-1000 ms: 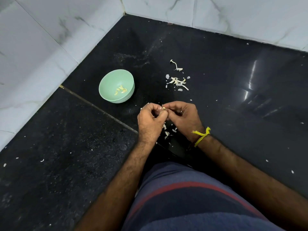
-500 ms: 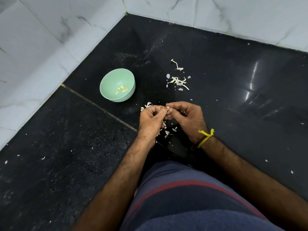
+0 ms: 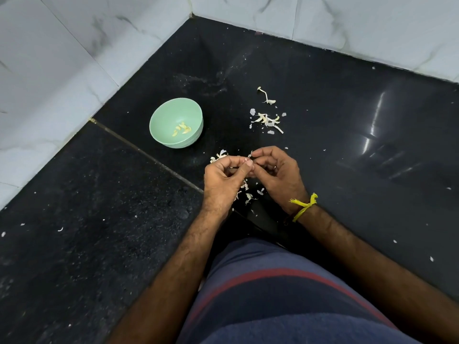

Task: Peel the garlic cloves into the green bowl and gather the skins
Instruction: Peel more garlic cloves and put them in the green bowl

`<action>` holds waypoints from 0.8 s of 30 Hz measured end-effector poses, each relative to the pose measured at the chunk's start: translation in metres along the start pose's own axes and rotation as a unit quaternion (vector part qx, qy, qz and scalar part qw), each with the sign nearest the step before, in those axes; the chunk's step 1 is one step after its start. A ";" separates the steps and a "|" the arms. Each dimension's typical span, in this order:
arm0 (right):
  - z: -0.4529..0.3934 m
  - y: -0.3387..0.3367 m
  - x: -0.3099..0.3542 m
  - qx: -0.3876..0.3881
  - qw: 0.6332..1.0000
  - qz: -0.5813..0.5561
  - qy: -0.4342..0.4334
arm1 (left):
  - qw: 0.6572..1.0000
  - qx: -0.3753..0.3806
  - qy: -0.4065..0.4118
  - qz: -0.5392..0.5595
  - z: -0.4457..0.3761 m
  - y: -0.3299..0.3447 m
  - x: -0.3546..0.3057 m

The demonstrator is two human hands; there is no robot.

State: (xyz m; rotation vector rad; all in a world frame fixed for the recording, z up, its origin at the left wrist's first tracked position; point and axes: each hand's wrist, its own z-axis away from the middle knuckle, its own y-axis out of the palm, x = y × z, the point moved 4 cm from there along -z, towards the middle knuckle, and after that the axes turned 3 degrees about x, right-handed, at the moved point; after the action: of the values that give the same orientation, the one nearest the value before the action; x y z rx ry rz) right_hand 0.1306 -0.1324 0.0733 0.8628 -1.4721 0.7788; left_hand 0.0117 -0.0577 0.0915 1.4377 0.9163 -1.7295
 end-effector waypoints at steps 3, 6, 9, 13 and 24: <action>0.001 0.000 0.001 -0.009 1.000 0.000 -0.002 | 1.000 -0.007 0.006 -0.003 -0.001 -0.001 0.003; 0.001 0.000 0.000 -0.031 0.999 0.015 -0.003 | 0.999 -0.035 0.016 -0.034 -0.002 -0.001 0.010; 0.001 0.002 -0.002 -0.050 0.998 0.033 -0.003 | 0.997 -0.067 0.014 -0.043 -0.002 -0.001 0.015; 0.004 0.008 0.001 -0.061 0.996 0.067 -0.026 | 0.995 -0.095 0.011 -0.037 -0.002 0.000 0.013; 0.001 0.003 -0.004 -0.030 0.998 -0.050 0.020 | 0.993 -0.097 0.015 -0.070 -0.003 0.002 0.010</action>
State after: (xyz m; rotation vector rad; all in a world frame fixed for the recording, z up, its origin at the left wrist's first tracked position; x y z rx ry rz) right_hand 0.1271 -0.1315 0.0695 0.8644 -1.3982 0.6715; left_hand 0.0140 -0.0567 0.0806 1.3011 1.1910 -1.6701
